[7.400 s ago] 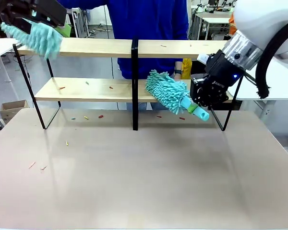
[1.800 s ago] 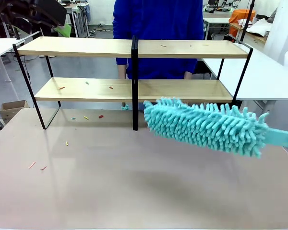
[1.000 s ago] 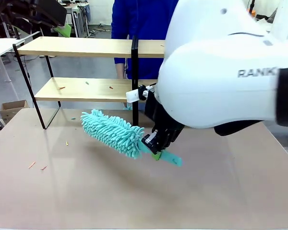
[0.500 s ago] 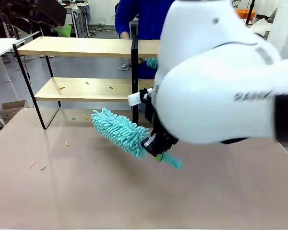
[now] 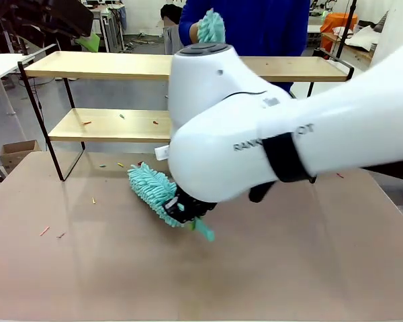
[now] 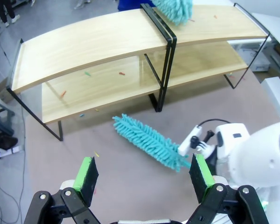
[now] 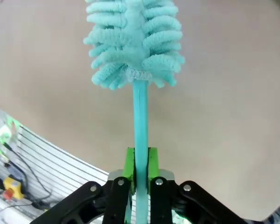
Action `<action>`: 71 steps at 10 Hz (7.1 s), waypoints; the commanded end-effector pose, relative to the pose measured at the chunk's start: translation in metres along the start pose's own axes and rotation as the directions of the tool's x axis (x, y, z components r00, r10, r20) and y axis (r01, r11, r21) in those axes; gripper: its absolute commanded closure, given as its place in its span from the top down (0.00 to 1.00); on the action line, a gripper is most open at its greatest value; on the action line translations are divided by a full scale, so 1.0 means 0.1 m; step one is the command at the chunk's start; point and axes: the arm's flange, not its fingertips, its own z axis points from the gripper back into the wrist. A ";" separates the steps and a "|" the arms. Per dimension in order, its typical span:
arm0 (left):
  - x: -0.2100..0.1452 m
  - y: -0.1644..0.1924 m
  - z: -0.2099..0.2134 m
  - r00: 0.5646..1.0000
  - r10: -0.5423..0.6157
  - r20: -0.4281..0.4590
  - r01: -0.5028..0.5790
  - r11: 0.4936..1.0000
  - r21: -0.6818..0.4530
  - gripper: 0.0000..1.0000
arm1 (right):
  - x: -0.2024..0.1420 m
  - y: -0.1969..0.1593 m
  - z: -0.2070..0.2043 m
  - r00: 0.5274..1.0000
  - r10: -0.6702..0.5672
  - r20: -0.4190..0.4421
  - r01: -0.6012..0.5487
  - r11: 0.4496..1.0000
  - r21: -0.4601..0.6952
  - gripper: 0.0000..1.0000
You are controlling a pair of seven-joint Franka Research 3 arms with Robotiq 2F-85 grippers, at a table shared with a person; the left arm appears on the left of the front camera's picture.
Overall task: Clean the shelves.
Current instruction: Clean another randomly selected level of the Shelf with the Duster.
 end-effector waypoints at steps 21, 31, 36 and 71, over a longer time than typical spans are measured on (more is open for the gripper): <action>0.00 0.01 0.01 1.000 0.003 0.000 -0.003 1.000 0.002 1.00 | 1.45 0.39 -0.36 0.950 -0.304 0.071 0.303 0.953 0.023 0.13; 0.00 0.01 0.01 1.000 0.003 0.000 -0.003 1.000 0.002 1.00 | 1.62 0.42 -0.60 0.998 -0.030 0.051 0.017 0.970 0.243 0.13; 0.00 0.01 0.01 1.000 0.003 0.000 -0.003 1.000 0.002 1.00 | 1.35 -0.10 -0.47 0.945 0.327 -0.007 -0.314 0.912 0.265 0.13; 0.00 0.01 0.01 1.000 0.003 0.000 -0.003 1.000 0.002 1.00 | -4.60 -4.73 2.28 0.556 -0.092 0.826 -0.500 0.756 0.421 0.13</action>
